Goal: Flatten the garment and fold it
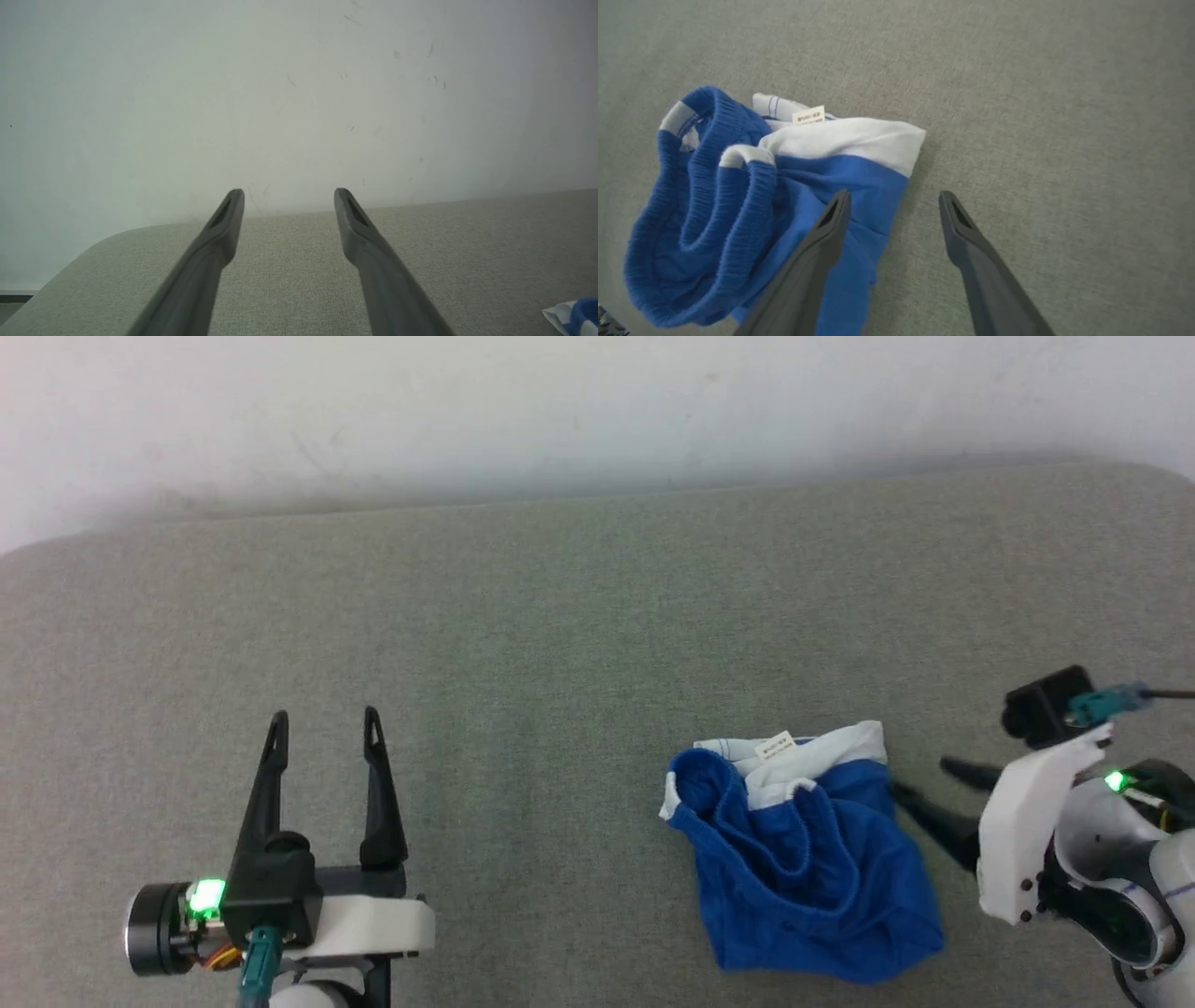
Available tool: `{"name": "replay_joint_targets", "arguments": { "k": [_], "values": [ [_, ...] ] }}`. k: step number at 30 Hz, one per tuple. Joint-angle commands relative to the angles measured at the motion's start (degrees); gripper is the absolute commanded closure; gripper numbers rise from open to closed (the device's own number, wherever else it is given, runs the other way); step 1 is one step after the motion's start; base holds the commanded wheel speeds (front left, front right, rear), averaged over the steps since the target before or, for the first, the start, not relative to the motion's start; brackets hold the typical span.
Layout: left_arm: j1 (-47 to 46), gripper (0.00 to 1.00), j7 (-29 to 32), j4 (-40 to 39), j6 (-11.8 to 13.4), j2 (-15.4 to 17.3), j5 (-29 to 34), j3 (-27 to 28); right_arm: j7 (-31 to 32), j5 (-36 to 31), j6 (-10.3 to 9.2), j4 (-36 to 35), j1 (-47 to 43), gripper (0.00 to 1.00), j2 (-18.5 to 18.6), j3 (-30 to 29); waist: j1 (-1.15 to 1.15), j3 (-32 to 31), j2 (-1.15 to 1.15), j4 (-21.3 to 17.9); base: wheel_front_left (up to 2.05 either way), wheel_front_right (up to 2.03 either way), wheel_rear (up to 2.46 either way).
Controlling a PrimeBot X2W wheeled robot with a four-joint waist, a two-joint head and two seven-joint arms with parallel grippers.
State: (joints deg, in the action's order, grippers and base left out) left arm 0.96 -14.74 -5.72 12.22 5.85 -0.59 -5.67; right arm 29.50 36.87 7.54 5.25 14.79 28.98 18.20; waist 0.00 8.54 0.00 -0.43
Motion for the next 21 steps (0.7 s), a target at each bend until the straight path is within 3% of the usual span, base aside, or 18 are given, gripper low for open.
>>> {"name": "replay_joint_targets", "arguments": {
  "k": [1,6,12,13,14,21],
  "values": [
    [-1.12,0.00,-0.26,0.20,-0.09,-0.09,0.00,-0.21,3.07,3.03,-0.05,0.85,1.46,0.00,0.55,1.48,0.00,1.34,0.00,1.54,0.00,0.00,0.00],
    [-2.37,0.00,-0.26,0.36,-0.17,-0.65,-0.16,-0.85,9.93,8.58,-0.05,5.02,4.89,0.00,3.11,8.83,0.00,3.37,0.00,4.00,0.00,0.00,0.00],
    [-2.51,0.00,-0.26,0.52,0.13,-0.96,-0.42,-0.26,8.40,9.92,-0.05,10.54,5.60,0.00,2.89,17.70,0.00,4.14,0.00,5.22,0.00,0.00,0.00],
    [-2.31,0.00,-0.26,0.42,0.22,-0.93,-0.46,0.08,7.06,10.24,-0.05,10.66,5.94,0.55,2.89,18.38,0.00,4.08,0.00,4.94,0.00,0.00,0.00],
    [-2.03,0.00,-0.26,0.29,0.31,-0.85,-0.48,0.45,6.08,10.57,-0.05,10.45,6.36,1.00,3.13,19.31,0.00,3.91,0.00,4.54,0.00,0.00,0.00],
    [0.49,0.00,-0.26,-1.10,0.99,-0.04,-0.66,3.38,-1.34,10.42,-0.05,4.87,11.37,1.00,7.65,23.28,0.00,2.60,0.00,-2.67,0.00,0.00,0.00]
  ]
}}
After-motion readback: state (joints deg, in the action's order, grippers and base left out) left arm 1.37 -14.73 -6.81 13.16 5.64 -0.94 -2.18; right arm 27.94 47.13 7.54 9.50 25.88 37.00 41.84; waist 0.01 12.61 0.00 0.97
